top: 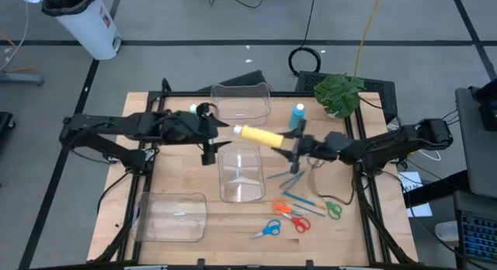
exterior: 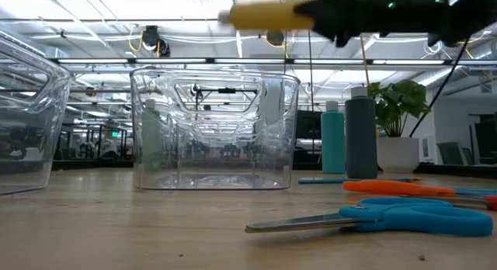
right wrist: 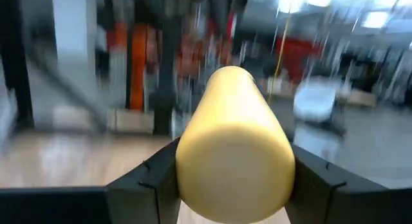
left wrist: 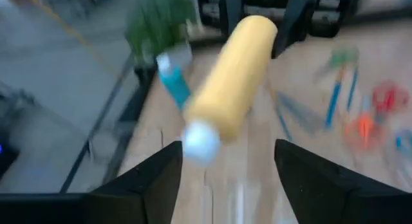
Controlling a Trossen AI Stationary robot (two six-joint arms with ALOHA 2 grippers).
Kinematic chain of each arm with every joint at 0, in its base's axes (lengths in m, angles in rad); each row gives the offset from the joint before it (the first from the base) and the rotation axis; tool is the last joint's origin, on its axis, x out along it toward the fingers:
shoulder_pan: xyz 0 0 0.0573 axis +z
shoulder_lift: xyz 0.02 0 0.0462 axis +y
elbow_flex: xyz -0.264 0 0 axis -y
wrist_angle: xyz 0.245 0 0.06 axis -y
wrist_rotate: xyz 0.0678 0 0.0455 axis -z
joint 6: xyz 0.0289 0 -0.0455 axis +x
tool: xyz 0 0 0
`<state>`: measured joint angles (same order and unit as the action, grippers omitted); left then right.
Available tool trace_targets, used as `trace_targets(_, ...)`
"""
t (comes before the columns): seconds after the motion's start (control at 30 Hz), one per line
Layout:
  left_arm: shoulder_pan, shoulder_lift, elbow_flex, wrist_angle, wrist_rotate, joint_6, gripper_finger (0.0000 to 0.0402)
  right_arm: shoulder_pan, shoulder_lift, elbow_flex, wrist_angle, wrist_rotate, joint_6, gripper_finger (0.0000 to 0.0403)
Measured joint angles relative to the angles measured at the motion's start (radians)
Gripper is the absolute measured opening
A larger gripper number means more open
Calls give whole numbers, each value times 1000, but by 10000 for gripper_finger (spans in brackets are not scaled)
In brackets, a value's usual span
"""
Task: Pick & Place Paint Supplies
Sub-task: Put the yellow paint bottle into the top transparent bin
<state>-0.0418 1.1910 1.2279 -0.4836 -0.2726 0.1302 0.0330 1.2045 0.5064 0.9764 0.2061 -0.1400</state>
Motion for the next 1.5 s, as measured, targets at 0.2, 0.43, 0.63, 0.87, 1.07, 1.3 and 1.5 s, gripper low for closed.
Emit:
trace_targets(0.2,102,-159,-320,617,186,15,255,-27,42,-111,413,-154,38,191)
trace_targets(0.43,165,-109,-444,1015,248,-105,256,-26,93,-110,442,-154,50,191)
trace_targets(0.63,157,-17,-421,1020,384,-126,248,-25,90,-107,470,-158,50,191)
trace_targets(0.87,151,66,-412,1099,389,-128,252,-24,90,-107,485,-187,65,191)
trace_targets(1.07,151,100,-413,1160,396,-132,253,-25,90,-107,478,-188,65,191)
trace_targets(1.3,151,100,-412,1166,452,-129,237,-25,90,-107,479,-190,65,191)
trace_targets(1.5,151,113,-413,1211,459,-140,211,-21,106,-76,511,-231,99,191)
